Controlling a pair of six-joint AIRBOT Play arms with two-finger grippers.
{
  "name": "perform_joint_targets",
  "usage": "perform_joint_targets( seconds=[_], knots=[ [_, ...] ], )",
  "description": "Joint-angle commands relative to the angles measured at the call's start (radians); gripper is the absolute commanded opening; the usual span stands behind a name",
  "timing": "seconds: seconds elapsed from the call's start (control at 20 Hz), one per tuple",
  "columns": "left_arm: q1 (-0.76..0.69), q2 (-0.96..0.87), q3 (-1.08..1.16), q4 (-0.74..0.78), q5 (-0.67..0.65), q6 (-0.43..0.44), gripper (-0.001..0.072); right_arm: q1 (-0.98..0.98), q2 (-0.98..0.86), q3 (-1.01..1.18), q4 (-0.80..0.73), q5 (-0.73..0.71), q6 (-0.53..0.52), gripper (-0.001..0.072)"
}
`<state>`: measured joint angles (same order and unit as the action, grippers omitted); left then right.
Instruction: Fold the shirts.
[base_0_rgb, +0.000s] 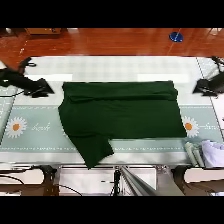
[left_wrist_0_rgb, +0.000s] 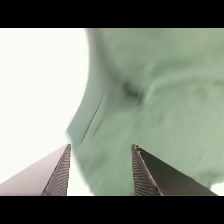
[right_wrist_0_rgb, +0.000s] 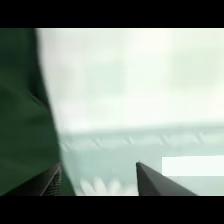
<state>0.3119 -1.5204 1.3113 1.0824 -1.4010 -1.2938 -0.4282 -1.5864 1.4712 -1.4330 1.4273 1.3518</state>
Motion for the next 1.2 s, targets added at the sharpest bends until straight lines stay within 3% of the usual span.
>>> perform_joint_targets(
  seconds=[0.0, 0.05, 0.1, 0.25, 0.55, 1.15],
  knots=[
    [0.159, 0.112, -0.092, -0.036, -0.166, 0.043, 0.0561, -0.156, 0.096, -0.062, 0.076, 0.153, -0.043, 0.0542],
    [0.192, 0.160, -0.182, -0.091, -0.161, 0.071, 0.0672, -0.206, 0.124, -0.109, 0.156, 0.141, -0.074, 0.0542],
    [0.212, 0.203, -0.270, -0.134, -0.150, 0.102, 0.0686, -0.245, 0.150, -0.156, 0.201, 0.117, -0.101, 0.0541],
    [0.230, 0.306, -0.522, -0.148, -0.073, 0.151, 0.0686, -0.329, 0.213, -0.283, 0.228, 0.054, -0.135, 0.0540],
    [0.213, 0.317, -0.807, -0.168, 0.006, 0.212, 0.0685, -0.365, 0.225, -0.381, 0.315, 0.011, -0.164, 0.0540],
    [-0.078, 0.311, -0.878, -0.291, 0.188, 0.208, 0.0672, -0.365, 0.225, -0.383, 0.317, 0.030, -0.163, 0.0531]
  ],
)
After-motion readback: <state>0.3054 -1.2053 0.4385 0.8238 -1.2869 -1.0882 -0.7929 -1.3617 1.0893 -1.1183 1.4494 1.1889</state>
